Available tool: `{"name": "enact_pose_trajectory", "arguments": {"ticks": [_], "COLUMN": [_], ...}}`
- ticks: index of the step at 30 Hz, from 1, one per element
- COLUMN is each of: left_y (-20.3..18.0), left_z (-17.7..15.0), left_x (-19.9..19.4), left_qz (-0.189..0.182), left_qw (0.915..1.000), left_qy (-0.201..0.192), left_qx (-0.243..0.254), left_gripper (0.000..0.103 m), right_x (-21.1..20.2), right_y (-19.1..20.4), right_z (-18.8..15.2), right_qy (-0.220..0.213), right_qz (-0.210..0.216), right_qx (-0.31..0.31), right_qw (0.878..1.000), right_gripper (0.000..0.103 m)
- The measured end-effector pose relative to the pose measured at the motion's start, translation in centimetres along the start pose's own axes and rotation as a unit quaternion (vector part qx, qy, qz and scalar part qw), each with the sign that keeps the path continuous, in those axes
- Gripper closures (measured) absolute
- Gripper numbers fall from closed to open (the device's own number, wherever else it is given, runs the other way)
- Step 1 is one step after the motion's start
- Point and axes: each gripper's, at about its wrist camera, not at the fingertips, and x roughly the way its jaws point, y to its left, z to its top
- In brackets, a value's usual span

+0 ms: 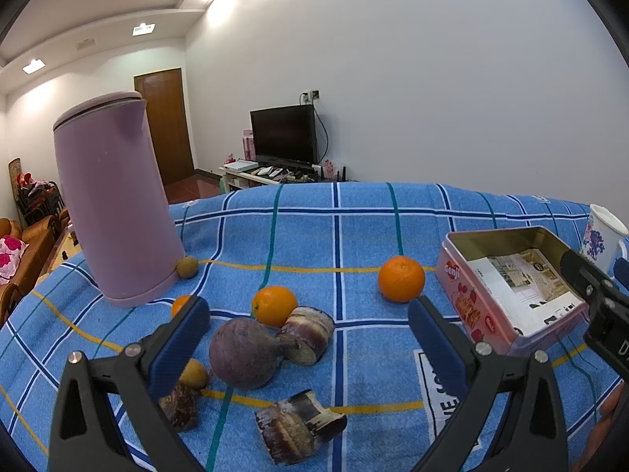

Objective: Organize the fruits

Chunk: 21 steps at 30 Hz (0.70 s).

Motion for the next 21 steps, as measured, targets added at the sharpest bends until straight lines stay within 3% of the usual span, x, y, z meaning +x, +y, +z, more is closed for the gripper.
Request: {"name": "enact_pose_trajectory", "arguments": {"ticks": [8,12,16,21], "left_y": [0.6,1.9,5.6,10.3], "left_z": [-0.3,-0.6,-1.2,-2.7], "left_x": [-0.4,-0.5,-1.8,-3.1], "left_qz": [-0.005,-0.003,0.004,0.034], "left_qw": [1.0000,0.9993,0.9981,0.9967], "left_qy": [0.007,0.038,0.055,0.069], "left_qx": [-0.002,-0.003,-0.028,-0.023], "left_gripper": [0.000,0.000,0.000,0.000], "right_x": [0.0,-0.3,-0.3,-0.2], "right_y": [0.6,1.2,2.0,3.9], "right_z": [-0.1,-0.2,-0.4,-1.1], "right_qy": [0.003,0.000,0.011,0.037], "right_qz": [0.020,0.040,0.074,0.134], "right_qx": [-0.015,-0.028,-0.041,-0.065], "right_qw": [1.000,0.999,0.996,0.988], "right_gripper": [0.001,0.001,0.001,0.002]}}
